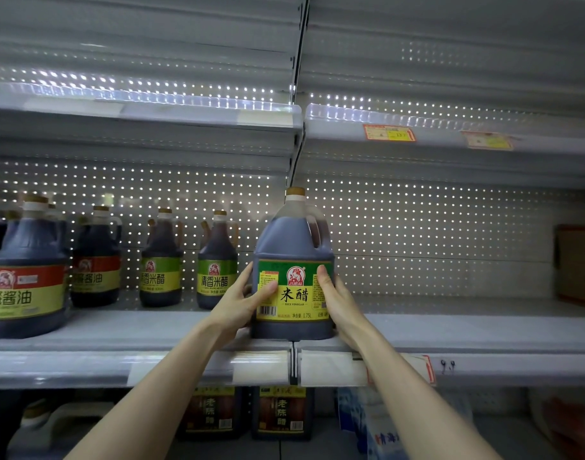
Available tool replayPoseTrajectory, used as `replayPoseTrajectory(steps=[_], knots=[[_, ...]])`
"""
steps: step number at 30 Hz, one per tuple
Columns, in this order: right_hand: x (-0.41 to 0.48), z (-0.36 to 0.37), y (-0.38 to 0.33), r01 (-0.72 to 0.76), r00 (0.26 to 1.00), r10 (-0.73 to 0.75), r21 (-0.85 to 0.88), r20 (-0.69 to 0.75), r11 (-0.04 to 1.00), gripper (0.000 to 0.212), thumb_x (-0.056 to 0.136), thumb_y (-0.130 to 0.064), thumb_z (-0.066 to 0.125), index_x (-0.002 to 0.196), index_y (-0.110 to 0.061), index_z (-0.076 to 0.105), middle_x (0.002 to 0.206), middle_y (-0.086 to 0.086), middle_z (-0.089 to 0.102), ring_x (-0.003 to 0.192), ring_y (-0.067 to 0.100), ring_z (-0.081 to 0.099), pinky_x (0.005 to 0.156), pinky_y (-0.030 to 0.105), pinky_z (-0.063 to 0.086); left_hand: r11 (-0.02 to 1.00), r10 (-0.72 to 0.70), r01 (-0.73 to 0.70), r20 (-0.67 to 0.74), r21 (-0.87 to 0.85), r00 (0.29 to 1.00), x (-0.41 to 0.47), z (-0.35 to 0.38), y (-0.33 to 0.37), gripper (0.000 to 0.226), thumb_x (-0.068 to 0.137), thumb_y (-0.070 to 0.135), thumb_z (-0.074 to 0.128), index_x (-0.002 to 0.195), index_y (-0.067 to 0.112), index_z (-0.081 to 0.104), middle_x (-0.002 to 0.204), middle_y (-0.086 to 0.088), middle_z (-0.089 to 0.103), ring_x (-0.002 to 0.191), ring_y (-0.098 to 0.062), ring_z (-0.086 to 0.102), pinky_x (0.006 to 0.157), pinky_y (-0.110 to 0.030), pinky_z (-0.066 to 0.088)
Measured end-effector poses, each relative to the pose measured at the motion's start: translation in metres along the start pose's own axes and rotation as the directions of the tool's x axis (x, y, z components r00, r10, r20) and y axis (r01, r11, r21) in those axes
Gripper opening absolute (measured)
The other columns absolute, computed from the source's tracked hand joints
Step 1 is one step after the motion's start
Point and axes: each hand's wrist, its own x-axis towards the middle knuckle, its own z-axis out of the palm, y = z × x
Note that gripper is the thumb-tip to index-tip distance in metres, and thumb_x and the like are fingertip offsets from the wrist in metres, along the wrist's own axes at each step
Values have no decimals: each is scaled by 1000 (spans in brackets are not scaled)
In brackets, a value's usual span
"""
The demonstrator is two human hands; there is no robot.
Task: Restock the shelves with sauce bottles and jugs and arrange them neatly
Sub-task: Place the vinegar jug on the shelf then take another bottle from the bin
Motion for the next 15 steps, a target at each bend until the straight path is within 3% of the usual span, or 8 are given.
replayPoseTrajectory(steps=[7,11,15], knots=[[1,-1,2,8,1000,-8,-8,-13,1000,35,92,-54,44,119,-32,49,109,-6,68,102,12,65,93,35,51,1000,14,-15,30,14,999,0,0,0,49,92,20,57,138,27,43,116,-4,68,100,-15,68,74,-25,57],[1,0,3,8,1000,-9,-36,-19,999,53,78,-66,46,119,-32,50,112,-3,69,105,16,65,99,42,50,1000,19,-20,18,18,1000,0,0,-1,47,92,20,58,136,27,45,115,-3,69,100,-14,68,75,-26,57],[2,0,3,3,1000,-3,-33,-22,999,55,74,-69,47,117,-34,51,112,-2,69,106,18,66,100,46,49,999,20,-21,22,31,1000,0,0,-1,49,91,21,59,138,27,44,117,-4,67,103,-15,67,75,-24,56]])
